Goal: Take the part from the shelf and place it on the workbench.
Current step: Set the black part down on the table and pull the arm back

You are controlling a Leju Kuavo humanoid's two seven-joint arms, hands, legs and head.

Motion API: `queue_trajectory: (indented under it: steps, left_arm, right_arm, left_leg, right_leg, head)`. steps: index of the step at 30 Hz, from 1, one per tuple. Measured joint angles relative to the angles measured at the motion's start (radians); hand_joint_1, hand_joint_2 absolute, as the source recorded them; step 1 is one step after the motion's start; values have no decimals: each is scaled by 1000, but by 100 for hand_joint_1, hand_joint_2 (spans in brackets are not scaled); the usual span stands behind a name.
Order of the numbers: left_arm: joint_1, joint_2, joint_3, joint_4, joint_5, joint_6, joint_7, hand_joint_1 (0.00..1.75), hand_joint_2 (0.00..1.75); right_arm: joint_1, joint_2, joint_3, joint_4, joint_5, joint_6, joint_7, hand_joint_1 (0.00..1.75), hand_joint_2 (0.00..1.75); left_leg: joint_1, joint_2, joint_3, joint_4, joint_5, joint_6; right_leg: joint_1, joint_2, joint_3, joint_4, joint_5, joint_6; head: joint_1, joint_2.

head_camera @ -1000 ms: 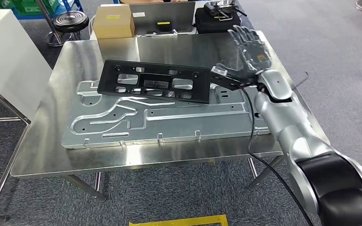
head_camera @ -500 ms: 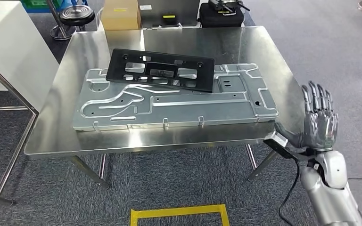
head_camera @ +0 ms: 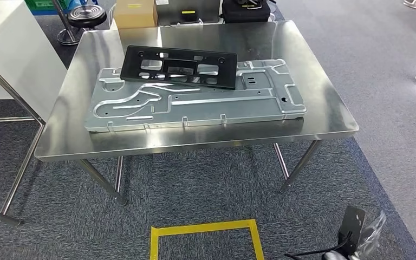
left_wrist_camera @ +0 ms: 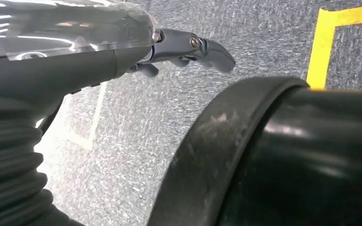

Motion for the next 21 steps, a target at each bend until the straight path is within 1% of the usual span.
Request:
queue_trajectory:
  steps: [1,2,3,4,5,6,7,8,9,10,11,12,13,14,15,16,17,18,19,20,21]
  left_arm:
    - [1,1,0,0,0,1,3,0,0]
    - [2,2,1,0,0,2,5,0,0]
    - [2,4,2,0,1,3,5,0,0]
    - [1,5,3,0,1,4,4,0,0]
    - [0,6,4,0,1,4,3,0,0]
    - [0,7,4,0,2,4,2,0,0]
    - [0,7,4,0,2,3,2,0,0]
    - [0,8,4,0,2,2,2,0,0]
    - [0,8,4,0,2,1,2,0,0]
    - [-1,9,4,0,2,-1,3,0,0]
    - [-3,10,4,0,2,-3,5,0,0]
    - [-7,10,4,0,2,-4,7,0,0]
    - [-10,10,4,0,2,-5,10,0,0]
    - [-12,10,4,0,2,-5,12,0,0]
    - [-11,10,4,0,2,-5,14,0,0]
    - [-11,9,4,0,2,-6,15,0,0]
    - [-11,8,4,0,2,-7,17,0,0]
    - [-10,7,4,0,2,-9,18,0,0]
    - [-9,7,4,0,2,-13,19,0,0]
    - [-8,6,3,0,2,-17,20,0,0]
    - [-9,6,2,0,2,-22,20,0,0]
  right_arm:
    - [-2,14,-55,43,91,-6,45,0,0]
    - [-6,33,-127,78,212,-10,94,0,0]
    - [-12,53,-207,111,341,-12,143,0,0]
    - [-18,69,-289,150,453,-12,193,0,0]
    - [-23,82,-366,194,531,-12,242,0,0]
    - [-26,91,-431,240,573,-8,287,0,0]
    - [-26,99,-488,283,596,3,332,0,0]
    - [-24,106,-530,317,606,23,378,0,0]
    - [-21,114,-562,345,616,53,432,0,0]
    - [-19,122,-587,371,625,88,493,0,0]
    - [-15,132,-608,393,634,122,549,0,0]
    - [-9,143,-624,411,643,151,592,0,0]
    - [-3,154,-637,425,651,174,617,0,0]
    - [4,164,-646,436,655,193,629,0,0]
    - [9,172,-654,445,656,210,634,0,0]
    - [13,180,-661,454,655,230,642,0,0]
    - [17,185,-668,461,654,255,652,0,0]
    - [20,188,-672,468,657,292,664,0,0]
    - [23,191,-673,474,661,337,676,0,0]
    - [25,193,-674,478,670,379,686,0,0]
    - [26,194,-673,481,685,412,694,0,0]
  left_leg:
    - [0,-2,-7,9,-13,-7]
    - [0,-4,-17,33,-47,-13]
    - [1,-6,-29,76,-99,-19]
    - [2,-6,-41,133,-156,-24]
    - [3,-6,-48,195,-200,-28]
    - [4,-6,-48,247,-217,-30]
    - [4,-6,-38,277,-207,-31]
    - [5,-6,-15,275,-180,-31]
    - [5,-6,25,240,-150,-28]
    - [5,-7,81,175,-137,-23]
    - [3,-8,142,92,-141,-17]
    - [1,-10,191,21,-156,-11]
    - [-1,-10,221,-28,-171,-5]
    - [-3,-10,231,-54,-176,1]
    - [-2,-7,225,-57,-168,7]
    - [-1,-4,217,-60,-156,14]
    - [1,0,206,-62,-143,20]
    - [4,4,193,-63,-129,26]
    - [4,6,176,-62,-115,29]
    - [4,7,158,-60,-102,30]
    - [4,8,138,-57,-88,29]
  right_leg:
    - [-2,-2,-9,-1,11,-7]
    - [-4,-4,-22,-3,24,-14]
    - [-5,-5,-37,-4,37,-19]
    - [-4,-5,-51,-3,49,-23]
    - [-2,-6,-66,-2,61,-25]
    - [-1,-7,-82,1,72,-25]
    - [0,-8,-100,5,82,-25]
    - [1,-9,-118,10,92,-25]
    - [2,-9,-136,15,103,-24]
    - [3,-7,-151,20,113,-23]
    - [4,-6,-161,24,122,-20]
    - [5,-6,-167,27,132,-17]
    - [6,-6,-171,27,142,-12]
    - [5,-7,-173,26,153,-7]
    - [4,-7,-175,24,160,-2]
    - [2,-5,-180,28,152,5]
    - [0,-2,-188,45,123,10]
    - [-2,0,-200,81,73,16]
    - [-4,2,-214,136,13,20]
    - [-7,2,-226,200,-35,24]
    - [-10,2,-233,261,-59,28]
  head:
    - [0,0]
    - [0,0]
    - [0,0]
    - [0,0]
    - [0,0]
    - [0,0]
    - [0,0]
    - [0,0]
    - [0,0]
    - [0,0]
    - [0,0]
    - [0,0]
    - [0,0]
    - [0,0]
    - [0,0]
    - [0,0]
    - [0,0]
    - [0,0]
    - [0,0]
    - [0,0]
    - [0,0]
